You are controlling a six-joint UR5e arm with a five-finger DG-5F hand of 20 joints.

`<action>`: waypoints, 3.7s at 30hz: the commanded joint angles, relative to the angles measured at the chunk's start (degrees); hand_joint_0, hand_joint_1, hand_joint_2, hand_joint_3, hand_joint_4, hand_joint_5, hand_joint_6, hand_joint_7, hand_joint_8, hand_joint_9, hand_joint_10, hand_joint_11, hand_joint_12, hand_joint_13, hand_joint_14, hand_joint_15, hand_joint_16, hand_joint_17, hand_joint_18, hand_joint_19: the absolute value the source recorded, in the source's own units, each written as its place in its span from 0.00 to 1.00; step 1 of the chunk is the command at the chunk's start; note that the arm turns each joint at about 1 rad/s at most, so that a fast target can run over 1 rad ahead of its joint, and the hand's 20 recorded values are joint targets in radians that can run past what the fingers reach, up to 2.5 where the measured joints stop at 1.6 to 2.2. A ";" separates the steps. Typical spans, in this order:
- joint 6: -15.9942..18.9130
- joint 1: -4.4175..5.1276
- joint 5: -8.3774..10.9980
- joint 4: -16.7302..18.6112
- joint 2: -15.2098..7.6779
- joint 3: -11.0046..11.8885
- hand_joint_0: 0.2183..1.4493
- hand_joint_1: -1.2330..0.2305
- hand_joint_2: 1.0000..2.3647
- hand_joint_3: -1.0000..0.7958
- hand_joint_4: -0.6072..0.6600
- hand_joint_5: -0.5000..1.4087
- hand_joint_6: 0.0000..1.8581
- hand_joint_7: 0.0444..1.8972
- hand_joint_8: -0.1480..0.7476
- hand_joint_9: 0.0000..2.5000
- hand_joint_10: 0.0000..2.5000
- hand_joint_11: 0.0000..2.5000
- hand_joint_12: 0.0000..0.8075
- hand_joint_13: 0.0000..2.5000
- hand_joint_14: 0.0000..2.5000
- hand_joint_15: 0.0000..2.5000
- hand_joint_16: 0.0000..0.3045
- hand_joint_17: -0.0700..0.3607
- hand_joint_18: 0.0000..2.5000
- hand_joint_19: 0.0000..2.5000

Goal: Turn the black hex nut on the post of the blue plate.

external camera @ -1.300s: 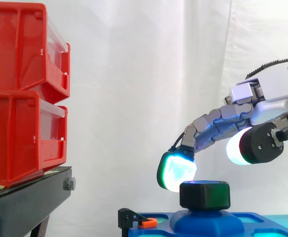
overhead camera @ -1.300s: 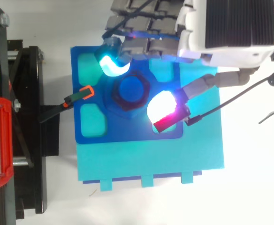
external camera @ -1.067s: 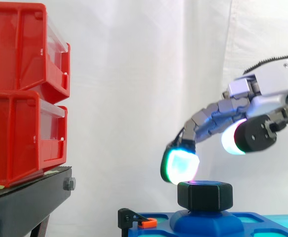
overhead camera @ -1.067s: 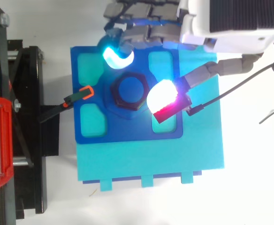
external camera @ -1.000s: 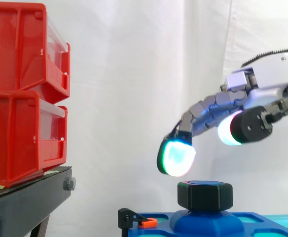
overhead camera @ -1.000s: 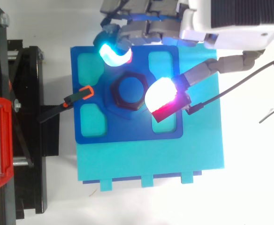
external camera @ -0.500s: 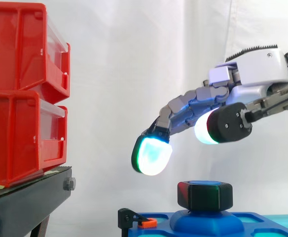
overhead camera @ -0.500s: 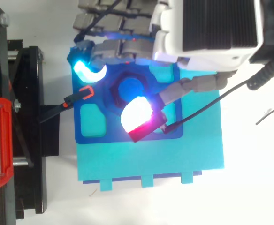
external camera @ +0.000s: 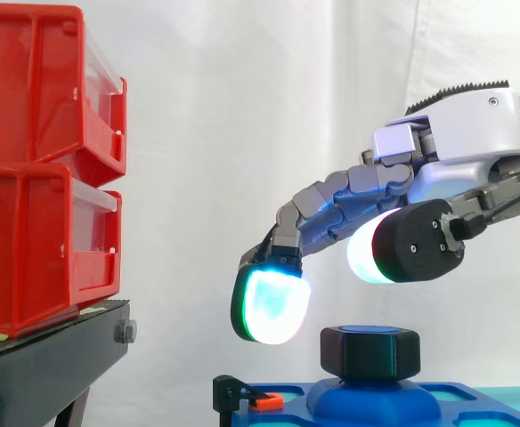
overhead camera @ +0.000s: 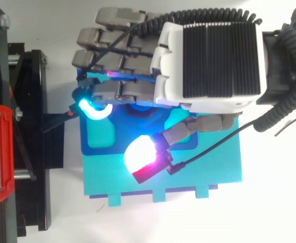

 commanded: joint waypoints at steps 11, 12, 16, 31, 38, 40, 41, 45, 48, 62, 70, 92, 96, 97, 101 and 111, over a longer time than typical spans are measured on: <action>0.09 -0.19 -0.78 -2.95 0.07 0.00 0.21 0.64 0.00 0.28 0.63 0.16 0.27 0.54 0.43 0.09 0.00 0.00 0.46 0.08 0.00 0.00 0.20 0.48 0.01 0.03; 0.09 -0.28 -0.95 -3.13 0.07 0.26 0.21 0.64 0.00 0.28 0.63 0.16 0.27 0.54 0.43 0.09 0.00 0.00 0.46 0.08 0.00 0.00 0.20 0.48 0.01 0.03; 0.01 -0.72 -1.92 -3.75 0.07 1.14 0.21 0.64 0.00 0.28 0.63 0.16 0.27 0.55 0.43 0.09 0.00 0.00 0.46 0.08 0.00 0.00 0.20 0.48 0.01 0.03; -1.22 -4.06 -6.75 -4.01 0.07 1.58 0.21 0.63 0.00 0.28 0.63 0.16 0.27 0.55 0.43 0.09 0.00 0.00 0.46 0.08 0.00 0.01 0.20 0.48 0.02 0.03; -2.10 -6.17 -9.04 -4.01 0.16 1.67 0.21 0.63 0.00 0.28 0.63 0.16 0.27 0.55 0.43 0.09 0.00 0.00 0.46 0.08 0.00 0.01 0.20 0.48 0.02 0.03; -2.10 -6.87 -10.18 -4.01 0.07 1.67 0.21 0.63 0.00 0.28 0.63 0.16 0.27 0.55 0.43 0.09 0.00 0.00 0.46 0.08 0.00 0.01 0.20 0.48 0.02 0.03; -2.10 -7.22 -10.80 -4.01 0.07 1.67 0.21 0.63 0.00 0.28 0.63 0.16 0.27 0.55 0.43 0.09 0.00 0.00 0.46 0.08 0.00 0.01 0.20 0.48 0.02 0.03; -2.10 -8.28 -12.20 -3.92 0.07 1.67 0.21 0.63 0.00 0.28 0.63 0.16 0.27 0.55 0.43 0.09 0.00 0.00 0.46 0.08 0.00 0.01 0.20 0.48 0.02 0.03; -2.02 -8.80 -13.08 -3.75 0.07 1.84 0.21 0.63 0.00 0.28 0.63 0.16 0.27 0.55 0.43 0.09 0.00 0.00 0.46 0.08 0.00 0.01 0.20 0.48 0.02 0.03; -2.10 -7.93 -12.91 -4.62 -0.02 5.54 0.21 0.63 0.00 0.28 0.63 0.15 0.27 0.49 0.43 0.09 0.00 0.00 0.46 0.08 0.00 0.01 0.20 0.48 0.02 0.03; -2.10 -5.46 -9.21 -5.15 -0.02 5.01 0.21 0.64 0.00 0.28 0.62 0.15 0.27 0.46 0.43 0.09 0.00 0.00 0.46 0.08 0.00 0.01 0.20 0.48 0.02 0.03; -2.10 -1.51 -4.73 -5.85 -0.37 2.90 0.21 0.66 0.00 0.28 0.61 0.15 0.27 0.46 0.42 0.09 0.00 0.00 0.46 0.07 0.00 0.00 0.20 0.48 0.01 0.03; -2.10 -1.51 -4.73 -6.38 -0.28 2.99 0.21 0.66 0.00 0.28 0.62 0.15 0.27 0.48 0.42 0.09 0.00 0.00 0.46 0.07 0.00 0.00 0.20 0.48 0.01 0.03; -2.10 -1.51 -4.73 -6.38 -0.37 2.90 0.21 0.66 0.00 0.28 0.62 0.16 0.27 0.49 0.42 0.09 0.00 0.00 0.46 0.07 0.00 0.00 0.20 0.48 0.01 0.03; -2.10 -1.51 -4.73 -6.38 -0.37 2.90 0.21 0.66 0.00 0.28 0.62 0.16 0.27 0.52 0.42 0.09 0.00 0.00 0.46 0.07 0.00 0.00 0.20 0.48 0.01 0.03; -2.19 -2.48 -5.08 -7.17 -0.28 2.99 0.21 0.66 0.00 0.28 0.62 0.16 0.27 0.53 0.42 0.09 0.00 0.00 0.45 0.08 0.00 0.01 0.20 0.48 0.01 0.03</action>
